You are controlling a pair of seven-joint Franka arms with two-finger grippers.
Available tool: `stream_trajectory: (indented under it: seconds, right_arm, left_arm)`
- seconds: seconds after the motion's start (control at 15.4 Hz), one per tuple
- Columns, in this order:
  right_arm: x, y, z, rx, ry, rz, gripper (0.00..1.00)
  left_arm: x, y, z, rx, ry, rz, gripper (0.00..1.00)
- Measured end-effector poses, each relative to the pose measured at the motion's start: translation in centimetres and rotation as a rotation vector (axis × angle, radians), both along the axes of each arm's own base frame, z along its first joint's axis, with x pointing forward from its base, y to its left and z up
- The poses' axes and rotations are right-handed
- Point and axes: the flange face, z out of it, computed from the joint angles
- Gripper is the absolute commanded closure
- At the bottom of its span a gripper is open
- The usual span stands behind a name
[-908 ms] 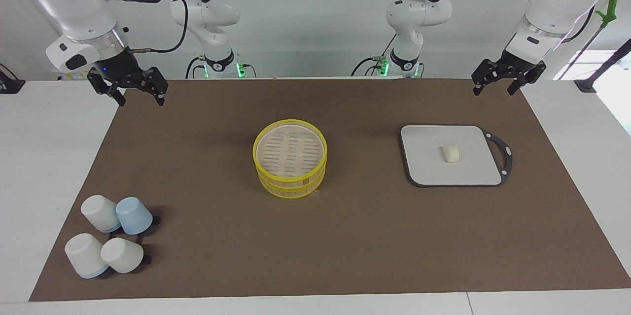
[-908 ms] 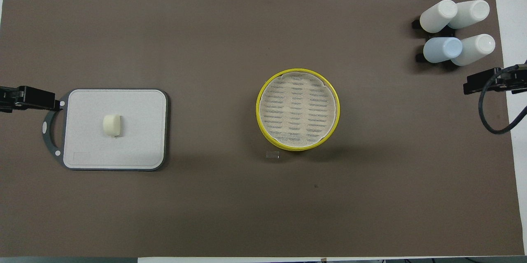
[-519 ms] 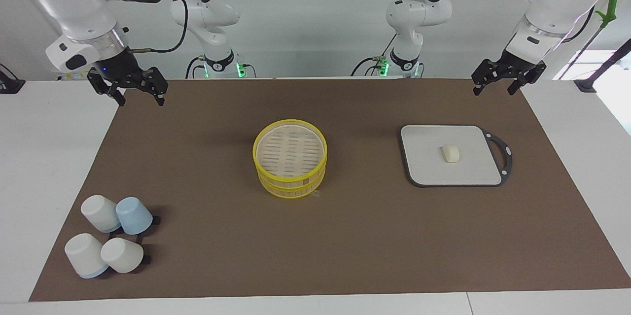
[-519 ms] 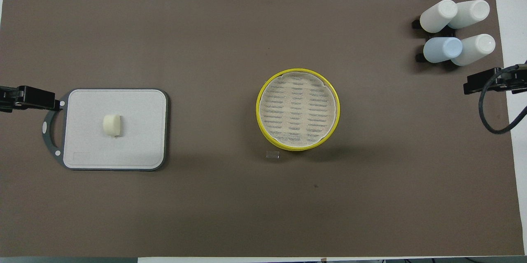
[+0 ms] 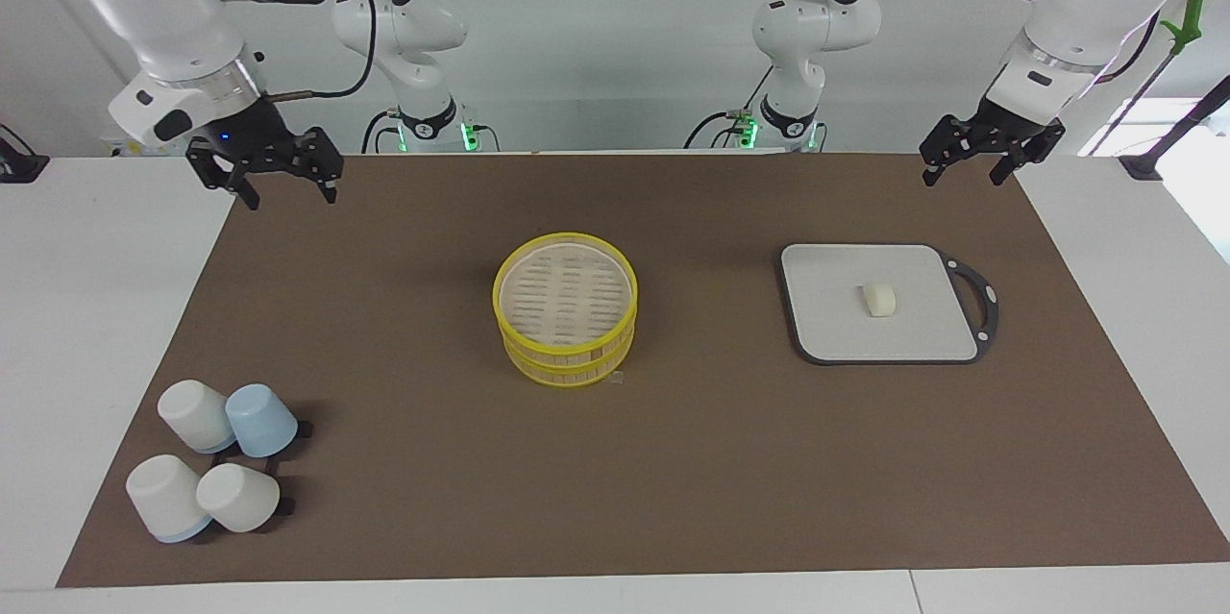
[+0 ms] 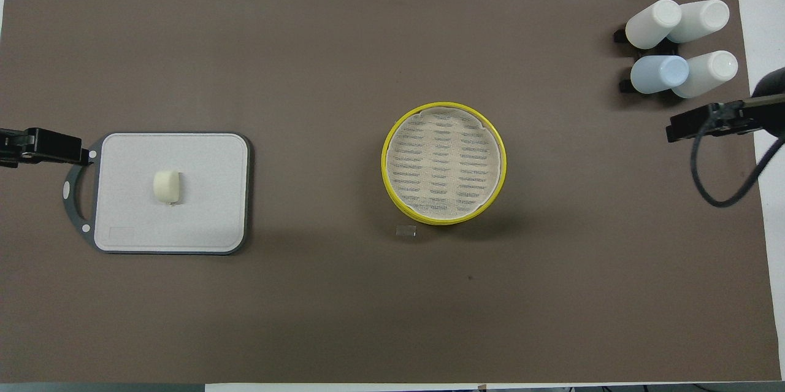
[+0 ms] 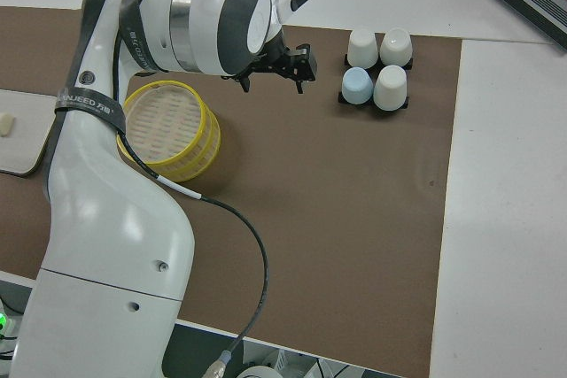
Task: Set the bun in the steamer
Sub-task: 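Reach the right gripper over the steamer and grasp the lid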
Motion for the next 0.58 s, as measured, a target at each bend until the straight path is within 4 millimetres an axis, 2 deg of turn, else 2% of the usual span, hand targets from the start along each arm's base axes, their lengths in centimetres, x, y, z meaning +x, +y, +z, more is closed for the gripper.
stream_trajectory:
  seconds: [0.13, 0.26, 0.32, 0.45, 0.58]
  right_arm:
    - [1.0, 8.5, -0.6, 0.003, 0.011, -0.041, 0.00]
    - [1.4, 17.6, -2.5, -0.006, 0.009, -0.052, 0.00]
    - [1.5, 21.6, -3.9, -0.007, -0.014, -0.054, 0.00]
    - [1.2, 27.3, -7.1, 0.004, -0.025, -0.079, 0.00]
    - [1.0, 31.1, -10.2, 0.018, -0.033, -0.116, 0.00]
  left_arm:
    - [0.0, 0.0, 0.0, 0.000, 0.000, 0.000, 0.00]
    - [0.0, 0.0, 0.0, 0.000, 0.000, 0.001, 0.00]
    - [0.0, 0.1, 0.0, 0.000, 0.000, 0.001, 0.00]
    - [0.0, 0.1, 0.0, 0.000, 0.000, 0.001, 0.00]
    - [0.0, 0.1, 0.0, 0.000, 0.000, 0.001, 0.00]
